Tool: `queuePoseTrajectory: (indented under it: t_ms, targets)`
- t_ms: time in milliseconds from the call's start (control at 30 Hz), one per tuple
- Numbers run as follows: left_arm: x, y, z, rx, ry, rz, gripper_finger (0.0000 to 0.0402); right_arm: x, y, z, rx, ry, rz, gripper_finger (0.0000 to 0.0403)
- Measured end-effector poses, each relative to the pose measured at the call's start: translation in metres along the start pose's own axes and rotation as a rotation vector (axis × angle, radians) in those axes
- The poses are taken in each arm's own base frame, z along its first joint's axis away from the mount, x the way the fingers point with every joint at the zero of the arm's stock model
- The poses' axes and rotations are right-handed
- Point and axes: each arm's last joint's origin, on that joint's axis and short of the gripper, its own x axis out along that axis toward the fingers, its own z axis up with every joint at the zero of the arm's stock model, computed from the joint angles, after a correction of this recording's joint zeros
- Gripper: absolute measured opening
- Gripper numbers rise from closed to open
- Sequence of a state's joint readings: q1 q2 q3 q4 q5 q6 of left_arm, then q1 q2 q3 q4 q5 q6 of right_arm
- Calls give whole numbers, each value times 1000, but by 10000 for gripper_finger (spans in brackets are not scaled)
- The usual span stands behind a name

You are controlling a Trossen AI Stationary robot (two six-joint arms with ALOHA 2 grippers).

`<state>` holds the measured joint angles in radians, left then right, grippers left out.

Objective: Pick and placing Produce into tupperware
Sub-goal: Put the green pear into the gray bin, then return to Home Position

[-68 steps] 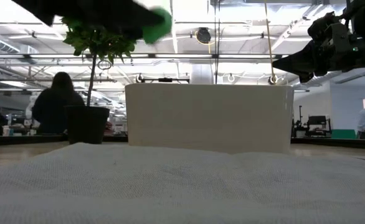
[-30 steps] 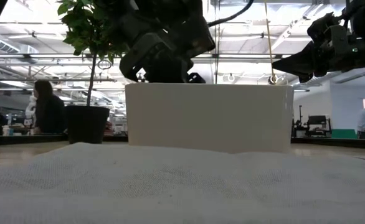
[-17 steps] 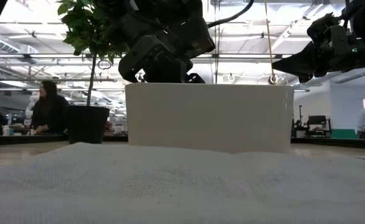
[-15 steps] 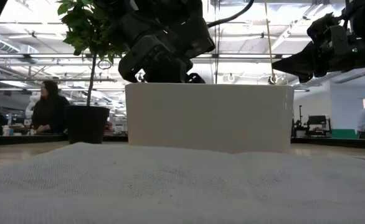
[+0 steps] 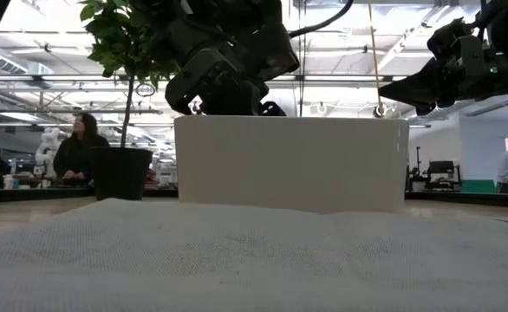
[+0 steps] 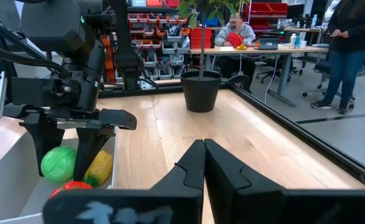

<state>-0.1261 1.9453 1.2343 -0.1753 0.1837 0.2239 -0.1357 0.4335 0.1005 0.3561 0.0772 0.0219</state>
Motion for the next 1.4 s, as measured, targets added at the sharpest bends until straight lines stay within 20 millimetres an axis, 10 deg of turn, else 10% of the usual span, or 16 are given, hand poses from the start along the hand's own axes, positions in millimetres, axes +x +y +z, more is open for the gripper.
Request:
queuePoseTrajectory:
  t_ms: [767,1067,1400]
  targets:
    - [-1,-2,0,-3,-4,-45,285,0,0,0,0,0,0,0]
    - [-29,-12,24,73,10,48,281,0,0,0,4,0,0,0]
    - [-26,-10,20,55,61,103,107,1,0,0,4,3,0,0]
